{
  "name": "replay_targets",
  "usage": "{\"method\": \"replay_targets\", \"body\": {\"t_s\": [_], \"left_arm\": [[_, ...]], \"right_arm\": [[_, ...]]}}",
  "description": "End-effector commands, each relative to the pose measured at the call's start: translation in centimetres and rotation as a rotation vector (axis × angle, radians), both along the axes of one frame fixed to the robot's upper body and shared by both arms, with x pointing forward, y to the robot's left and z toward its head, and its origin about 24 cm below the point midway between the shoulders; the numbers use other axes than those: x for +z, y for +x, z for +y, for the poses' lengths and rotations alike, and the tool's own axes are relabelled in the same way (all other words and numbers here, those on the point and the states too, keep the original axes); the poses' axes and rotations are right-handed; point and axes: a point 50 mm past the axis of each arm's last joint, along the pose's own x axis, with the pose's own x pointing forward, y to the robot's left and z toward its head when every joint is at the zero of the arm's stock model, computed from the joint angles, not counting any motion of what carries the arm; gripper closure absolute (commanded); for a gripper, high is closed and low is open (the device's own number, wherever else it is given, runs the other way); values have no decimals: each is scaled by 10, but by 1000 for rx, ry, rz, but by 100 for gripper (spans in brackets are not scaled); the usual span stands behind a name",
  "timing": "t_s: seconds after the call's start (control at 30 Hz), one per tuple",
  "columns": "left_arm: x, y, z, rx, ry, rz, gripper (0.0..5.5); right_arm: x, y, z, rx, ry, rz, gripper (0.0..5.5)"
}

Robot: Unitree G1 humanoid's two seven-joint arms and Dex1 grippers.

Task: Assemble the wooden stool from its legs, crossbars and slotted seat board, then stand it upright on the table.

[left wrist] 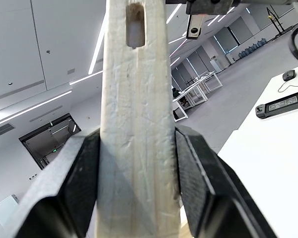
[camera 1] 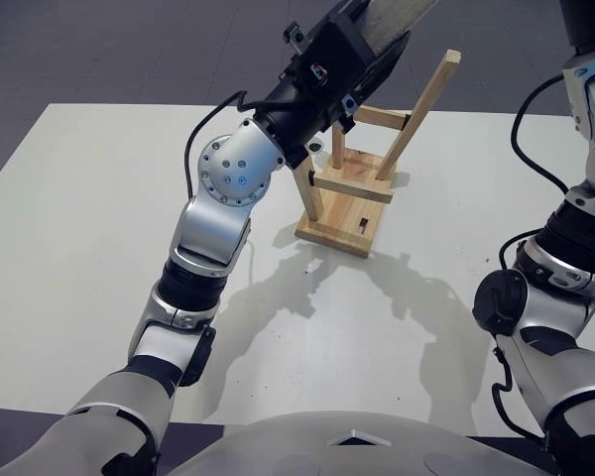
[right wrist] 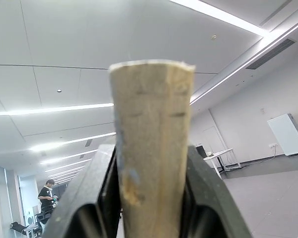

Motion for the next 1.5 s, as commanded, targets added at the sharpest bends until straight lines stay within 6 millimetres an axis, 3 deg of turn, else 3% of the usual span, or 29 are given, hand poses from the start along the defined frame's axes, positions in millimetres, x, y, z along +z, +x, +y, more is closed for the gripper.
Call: {"method": "replay_targets", "body": {"t_s": [0.03, 0.2, 0.33, 0.4, 0.5, 0.6, 0.7, 0.77, 0.83, 1.1, 1.5], "left_arm": [[0, 1, 0, 7, 18, 15, 241], [-2, -6, 0, -29, 60, 31, 160], [15, -18, 15, -84, -107, 78, 97], [39, -18, 42, -68, -355, 101, 66], [61, -8, 109, 86, -738, 115, 15], [39, 7, 174, 432, -877, 164, 10], [-7, 20, 197, 733, -734, 264, 10], [-29, 23, 196, 783, -731, 328, 10], [-39, 25, 189, 783, -756, 355, 10], [-52, 35, 168, 753, -849, 409, 10], [-49, 46, 160, 721, -864, 418, 10]], "right_arm": [[-1, -2, -8, -95, -30, -16, 450], [5, -3, -26, -258, -58, -53, 450], [15, -16, -67, -493, 16, -107, 450], [9, -27, -87, -644, -9, -112, 450], [-11, -42, -91, -748, -167, -61, 450], [-32, -40, -81, -760, -251, 48, 450], [-69, -24, -79, -804, -252, 289, 450], [-97, -22, -71, -801, -254, 416, 450], [-116, -26, -56, -753, -223, 478, 450], [-153, -29, -28, -647, 20, 665, 450], [-224, -34, -39, -821, 113, 900, 450]]}}
